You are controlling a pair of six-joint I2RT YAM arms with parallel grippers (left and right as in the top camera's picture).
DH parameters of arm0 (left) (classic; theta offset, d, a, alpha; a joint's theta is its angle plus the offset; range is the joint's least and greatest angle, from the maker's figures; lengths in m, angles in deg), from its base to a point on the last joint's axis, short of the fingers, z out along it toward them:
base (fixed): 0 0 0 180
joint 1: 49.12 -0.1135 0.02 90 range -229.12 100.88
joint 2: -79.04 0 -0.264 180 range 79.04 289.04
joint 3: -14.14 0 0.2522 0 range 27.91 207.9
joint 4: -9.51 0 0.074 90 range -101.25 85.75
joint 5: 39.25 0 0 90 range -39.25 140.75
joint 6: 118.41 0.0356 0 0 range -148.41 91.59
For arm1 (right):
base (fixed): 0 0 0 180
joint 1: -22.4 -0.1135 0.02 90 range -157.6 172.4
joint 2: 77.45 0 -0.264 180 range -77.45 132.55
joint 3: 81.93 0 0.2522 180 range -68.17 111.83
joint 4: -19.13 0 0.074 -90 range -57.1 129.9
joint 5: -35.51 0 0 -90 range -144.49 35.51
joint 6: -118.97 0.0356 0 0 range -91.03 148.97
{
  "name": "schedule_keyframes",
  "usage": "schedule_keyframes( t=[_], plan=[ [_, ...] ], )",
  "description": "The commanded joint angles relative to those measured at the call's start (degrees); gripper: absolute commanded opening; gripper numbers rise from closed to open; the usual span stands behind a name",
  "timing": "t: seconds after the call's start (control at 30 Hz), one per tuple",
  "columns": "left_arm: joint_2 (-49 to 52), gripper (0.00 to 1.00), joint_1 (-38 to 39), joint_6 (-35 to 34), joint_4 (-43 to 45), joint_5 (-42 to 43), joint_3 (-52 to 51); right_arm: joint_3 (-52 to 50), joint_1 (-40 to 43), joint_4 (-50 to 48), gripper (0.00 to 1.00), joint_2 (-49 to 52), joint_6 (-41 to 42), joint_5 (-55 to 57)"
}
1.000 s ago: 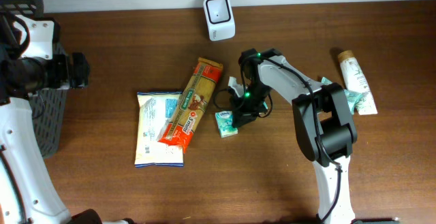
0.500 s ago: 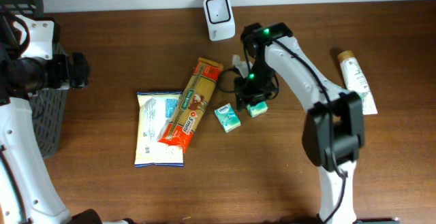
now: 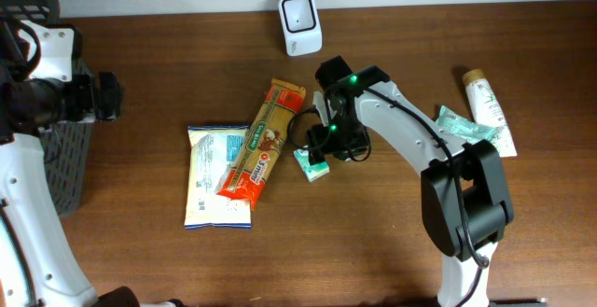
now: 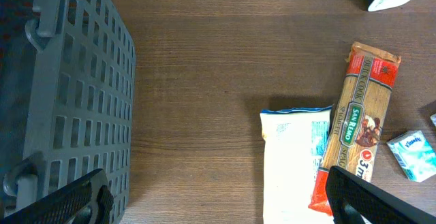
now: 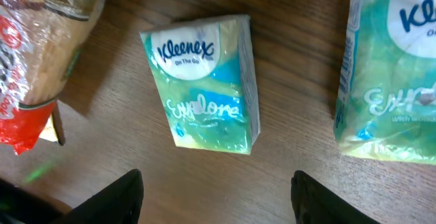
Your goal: Scan the item barcode
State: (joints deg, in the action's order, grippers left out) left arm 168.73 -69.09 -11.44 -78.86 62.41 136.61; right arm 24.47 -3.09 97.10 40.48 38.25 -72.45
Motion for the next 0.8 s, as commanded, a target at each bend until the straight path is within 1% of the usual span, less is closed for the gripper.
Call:
schedule_keyframes(
  t=[0.0,0.33,0.4,0.53,0.63,0.73,0.77],
  plan=[
    [0.2,0.99,-0.2,0.7,-0.1,0.6,0.2,-1.3,0.1,-1.2,0.68,0.7,0.7,-0.8],
    [0.2,0.99,-0.2,0.7,-0.1,0.6,0.2,-6.9,0.1,-7.9,0.66,1.3,3.1,-0.9],
    [0.2,0.99,-0.2,0.7,-0.1,0.6,0.2,-8.9,0.1,-9.6,0.6,1.6,3.7,-0.9],
    [0.2,0.99,-0.2,0.7,-0.1,0.6,0.2,-9.6,0.1,-11.6,0.57,2.0,4.6,-0.9],
    [0.2,0.99,-0.2,0.7,-0.1,0.6,0.2,-10.2,1.2,-13.1,0.34,4.4,4.7,-3.8],
    [0.2,0.99,-0.2,0.7,-0.1,0.6,0.2,-10.4,4.0,-13.0,0.04,5.4,4.1,-8.0],
    [0.2,0.99,-0.2,0.7,-0.1,0.6,0.2,-10.7,4.6,-13.0,0.04,5.4,3.6,-8.9]
  ],
)
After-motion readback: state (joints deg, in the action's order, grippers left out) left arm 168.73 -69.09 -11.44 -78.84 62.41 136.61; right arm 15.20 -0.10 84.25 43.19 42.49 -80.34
